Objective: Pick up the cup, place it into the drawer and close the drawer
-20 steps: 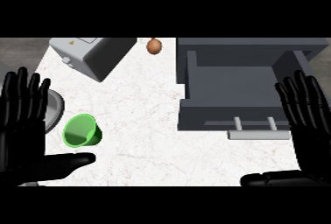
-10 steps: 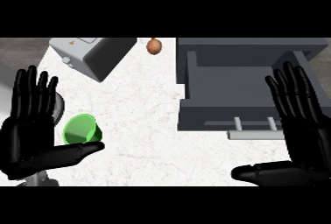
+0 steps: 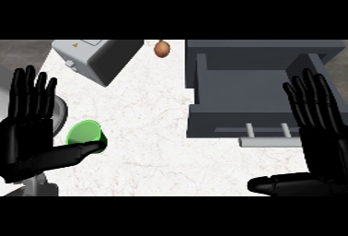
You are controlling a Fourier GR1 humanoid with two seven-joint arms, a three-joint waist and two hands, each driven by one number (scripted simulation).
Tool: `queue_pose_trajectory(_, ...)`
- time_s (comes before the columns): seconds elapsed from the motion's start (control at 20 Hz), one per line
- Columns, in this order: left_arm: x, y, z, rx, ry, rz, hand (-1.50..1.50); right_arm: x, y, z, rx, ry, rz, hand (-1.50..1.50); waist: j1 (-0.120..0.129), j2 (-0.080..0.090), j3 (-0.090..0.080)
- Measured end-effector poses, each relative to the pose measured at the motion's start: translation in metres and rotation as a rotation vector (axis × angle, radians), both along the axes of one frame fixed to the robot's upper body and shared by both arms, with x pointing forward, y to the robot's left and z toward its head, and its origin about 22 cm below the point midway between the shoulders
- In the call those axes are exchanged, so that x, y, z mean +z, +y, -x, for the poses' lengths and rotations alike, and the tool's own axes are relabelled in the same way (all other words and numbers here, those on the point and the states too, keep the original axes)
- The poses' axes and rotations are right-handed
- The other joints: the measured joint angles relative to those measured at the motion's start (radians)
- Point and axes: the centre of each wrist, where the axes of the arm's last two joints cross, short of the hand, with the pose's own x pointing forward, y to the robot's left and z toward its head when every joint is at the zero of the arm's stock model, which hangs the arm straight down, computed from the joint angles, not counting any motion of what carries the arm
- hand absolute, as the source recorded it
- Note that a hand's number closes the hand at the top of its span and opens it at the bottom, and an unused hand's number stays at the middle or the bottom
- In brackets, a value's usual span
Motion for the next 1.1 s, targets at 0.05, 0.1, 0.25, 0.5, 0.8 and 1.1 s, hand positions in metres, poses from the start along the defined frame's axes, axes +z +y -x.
queue_pose_trajectory(0.05, -0.003, 0.001, 0.004, 0.003, 0.005, 0.001, -1.50, -0.002, 0.000, -0.004, -0.001, -0.004, 0.003, -1.50, 0.001, 0.000, 0.000)
queue_pose_trajectory(0.1, -0.009, 0.003, 0.004, 0.005, 0.012, 0.003, -1.50, 0.000, -0.003, -0.004, -0.002, -0.006, 0.004, -1.50, 0.001, 0.000, 0.000)
queue_pose_trajectory(0.25, -0.013, 0.006, 0.005, 0.022, 0.037, 0.001, -1.50, 0.001, 0.002, -0.011, -0.001, -0.001, 0.005, -1.50, 0.001, 0.000, 0.000)
queue_pose_trajectory(0.5, -0.043, 0.013, 0.006, 0.049, 0.089, 0.000, -1.50, 0.006, -0.003, -0.008, -0.004, -0.005, 0.006, -1.50, 0.000, 0.000, 0.000)
queue_pose_trajectory(0.8, -0.065, 0.024, 0.014, 0.090, 0.144, -0.004, -1.50, 0.008, -0.006, -0.002, -0.002, -0.006, 0.008, -1.50, 0.000, 0.000, 0.000)
queue_pose_trajectory(1.1, -0.089, 0.036, 0.015, 0.134, 0.177, -0.007, -1.50, 0.013, -0.007, -0.006, 0.010, -0.002, 0.012, -1.50, 0.000, 0.000, 0.000)
